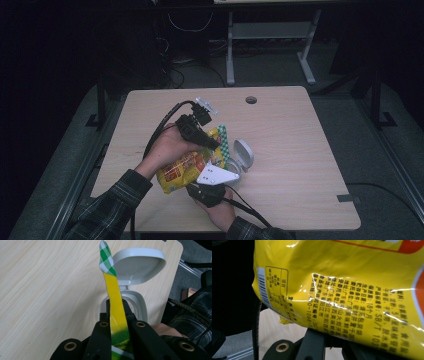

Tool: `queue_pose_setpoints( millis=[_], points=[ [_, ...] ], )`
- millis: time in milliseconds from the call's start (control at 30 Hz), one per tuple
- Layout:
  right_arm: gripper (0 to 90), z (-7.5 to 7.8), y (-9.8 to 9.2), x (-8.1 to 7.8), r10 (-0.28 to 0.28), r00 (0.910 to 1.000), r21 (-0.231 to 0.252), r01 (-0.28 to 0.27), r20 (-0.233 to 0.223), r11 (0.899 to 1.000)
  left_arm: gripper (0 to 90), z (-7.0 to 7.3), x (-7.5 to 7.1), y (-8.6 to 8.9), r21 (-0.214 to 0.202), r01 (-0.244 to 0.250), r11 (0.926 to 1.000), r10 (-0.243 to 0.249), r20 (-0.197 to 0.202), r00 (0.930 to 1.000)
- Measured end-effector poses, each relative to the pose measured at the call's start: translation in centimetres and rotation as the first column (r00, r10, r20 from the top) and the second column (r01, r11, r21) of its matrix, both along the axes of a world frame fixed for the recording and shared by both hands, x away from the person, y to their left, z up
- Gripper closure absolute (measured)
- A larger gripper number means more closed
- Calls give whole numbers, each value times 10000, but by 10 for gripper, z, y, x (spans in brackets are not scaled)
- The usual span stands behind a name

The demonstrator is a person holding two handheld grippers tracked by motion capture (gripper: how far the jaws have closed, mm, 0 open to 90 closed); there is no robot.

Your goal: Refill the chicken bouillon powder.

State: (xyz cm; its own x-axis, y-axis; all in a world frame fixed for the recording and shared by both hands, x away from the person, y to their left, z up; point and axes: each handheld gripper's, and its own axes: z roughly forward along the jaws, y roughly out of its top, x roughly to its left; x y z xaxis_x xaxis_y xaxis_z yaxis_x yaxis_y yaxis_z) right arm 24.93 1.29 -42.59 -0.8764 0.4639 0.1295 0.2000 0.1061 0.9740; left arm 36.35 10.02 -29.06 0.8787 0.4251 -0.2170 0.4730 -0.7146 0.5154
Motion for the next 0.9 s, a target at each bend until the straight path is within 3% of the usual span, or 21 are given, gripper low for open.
queue_pose_setpoints(
  millis=[900],
  points=[
    [900, 0, 0, 0, 36, 10000, 27, -36, 32, 10000, 900, 0, 0, 0, 61, -25, 10000, 25, 13, 10000]
  ],
)
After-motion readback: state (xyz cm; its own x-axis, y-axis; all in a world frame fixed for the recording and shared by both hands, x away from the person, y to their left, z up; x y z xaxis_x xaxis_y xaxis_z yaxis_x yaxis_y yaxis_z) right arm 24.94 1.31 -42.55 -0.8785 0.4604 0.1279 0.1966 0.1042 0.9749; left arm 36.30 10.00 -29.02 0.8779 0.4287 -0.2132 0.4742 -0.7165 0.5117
